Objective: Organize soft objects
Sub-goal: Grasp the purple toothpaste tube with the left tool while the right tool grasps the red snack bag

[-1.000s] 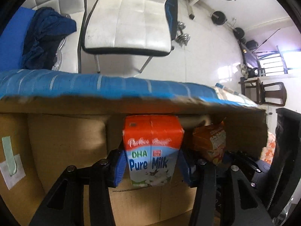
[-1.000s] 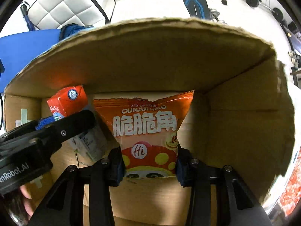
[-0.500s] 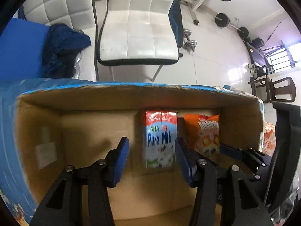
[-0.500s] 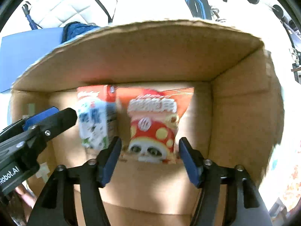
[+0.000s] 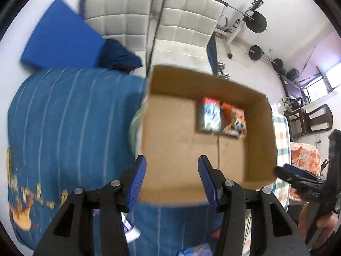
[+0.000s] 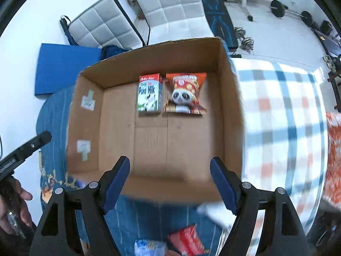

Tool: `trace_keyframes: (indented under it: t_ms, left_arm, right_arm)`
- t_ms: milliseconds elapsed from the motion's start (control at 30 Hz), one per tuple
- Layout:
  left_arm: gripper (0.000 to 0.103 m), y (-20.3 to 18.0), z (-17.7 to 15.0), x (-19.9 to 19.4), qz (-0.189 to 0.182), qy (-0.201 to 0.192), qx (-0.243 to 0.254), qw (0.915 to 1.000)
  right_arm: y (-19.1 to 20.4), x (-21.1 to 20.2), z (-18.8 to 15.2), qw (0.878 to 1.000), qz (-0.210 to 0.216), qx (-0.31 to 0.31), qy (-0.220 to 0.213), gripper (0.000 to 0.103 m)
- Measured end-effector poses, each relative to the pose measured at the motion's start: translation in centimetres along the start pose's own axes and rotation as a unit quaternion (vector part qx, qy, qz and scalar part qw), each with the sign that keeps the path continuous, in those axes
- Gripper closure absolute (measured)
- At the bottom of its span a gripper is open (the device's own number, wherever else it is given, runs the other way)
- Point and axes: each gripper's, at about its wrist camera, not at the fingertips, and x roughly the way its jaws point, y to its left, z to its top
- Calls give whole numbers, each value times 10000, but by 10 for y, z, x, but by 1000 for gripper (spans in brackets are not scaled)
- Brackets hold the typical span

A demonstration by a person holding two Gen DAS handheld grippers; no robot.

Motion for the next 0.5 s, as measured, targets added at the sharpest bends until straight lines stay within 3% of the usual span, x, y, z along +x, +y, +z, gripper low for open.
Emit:
trace_keyframes:
  t_ms: [100,167,267,500]
  left_arm:
    - [55,26,-45,-12,-24,50,-399,9992]
    - [55,42,-68,-10,-97,216,-669,9975]
    - [55,66,-105,7,102,557,-957,9938]
    - [55,96,-152,55,476,1153,-1334,9832]
  right_arm:
    - [11,-24,-46,9999,-38,3,-164,9]
    - [14,-34,-75,9997,-133,-59,-207,9]
    - [12,-36,-121,9987,-440,-183,-185,9]
    - [-7,36,-199,9931,-969,-155,648,9]
